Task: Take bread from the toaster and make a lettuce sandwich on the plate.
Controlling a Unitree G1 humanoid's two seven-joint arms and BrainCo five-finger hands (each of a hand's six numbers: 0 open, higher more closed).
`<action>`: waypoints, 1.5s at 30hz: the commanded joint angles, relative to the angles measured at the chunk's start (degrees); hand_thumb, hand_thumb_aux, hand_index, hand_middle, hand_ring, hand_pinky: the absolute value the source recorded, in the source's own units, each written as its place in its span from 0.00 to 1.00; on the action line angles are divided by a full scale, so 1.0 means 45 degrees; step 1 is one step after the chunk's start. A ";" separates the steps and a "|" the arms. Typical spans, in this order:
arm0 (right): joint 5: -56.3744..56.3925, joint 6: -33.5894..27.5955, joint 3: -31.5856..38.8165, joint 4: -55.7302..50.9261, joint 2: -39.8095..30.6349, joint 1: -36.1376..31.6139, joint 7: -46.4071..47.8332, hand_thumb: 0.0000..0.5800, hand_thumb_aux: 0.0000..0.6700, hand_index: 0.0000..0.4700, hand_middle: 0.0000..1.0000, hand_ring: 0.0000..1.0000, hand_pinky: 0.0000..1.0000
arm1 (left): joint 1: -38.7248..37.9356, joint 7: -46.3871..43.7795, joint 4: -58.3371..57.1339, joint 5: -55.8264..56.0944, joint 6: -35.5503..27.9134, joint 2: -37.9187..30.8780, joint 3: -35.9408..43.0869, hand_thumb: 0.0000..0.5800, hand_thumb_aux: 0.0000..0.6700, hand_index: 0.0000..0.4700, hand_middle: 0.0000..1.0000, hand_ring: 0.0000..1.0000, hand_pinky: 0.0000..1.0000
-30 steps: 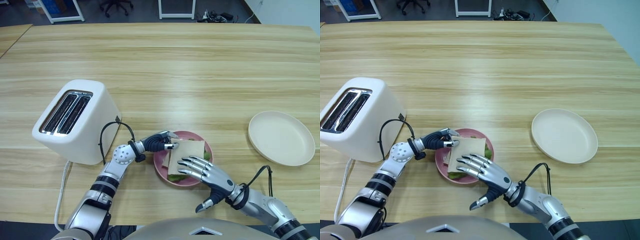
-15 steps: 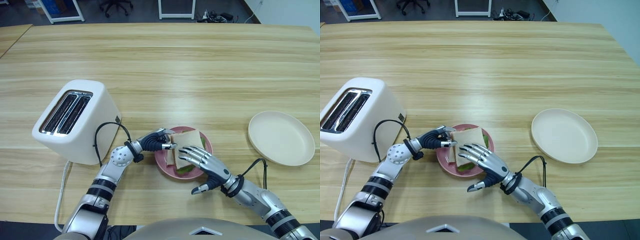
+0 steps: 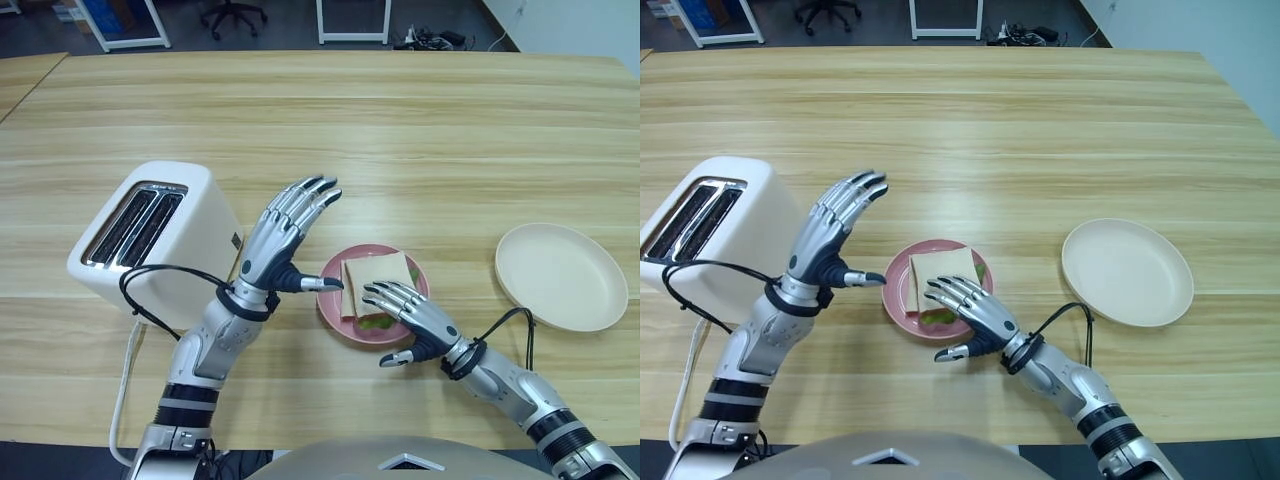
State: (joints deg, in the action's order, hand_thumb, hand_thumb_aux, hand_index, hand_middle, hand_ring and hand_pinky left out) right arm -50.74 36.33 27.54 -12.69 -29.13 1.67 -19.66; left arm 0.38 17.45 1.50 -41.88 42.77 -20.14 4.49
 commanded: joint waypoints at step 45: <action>0.1070 -0.0931 -0.0866 -0.6413 0.3405 -0.2910 -0.1912 1.00 1.00 1.00 1.00 1.00 1.00 | 0.2296 -0.0019 -1.0534 0.0784 -0.2093 0.0934 0.4738 1.00 1.00 1.00 1.00 1.00 1.00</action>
State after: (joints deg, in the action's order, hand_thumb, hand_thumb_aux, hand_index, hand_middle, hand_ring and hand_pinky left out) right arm -46.55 32.69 22.49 -37.31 -14.38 -13.44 -27.83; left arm 14.48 17.28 -40.85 -35.89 35.61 -15.45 24.02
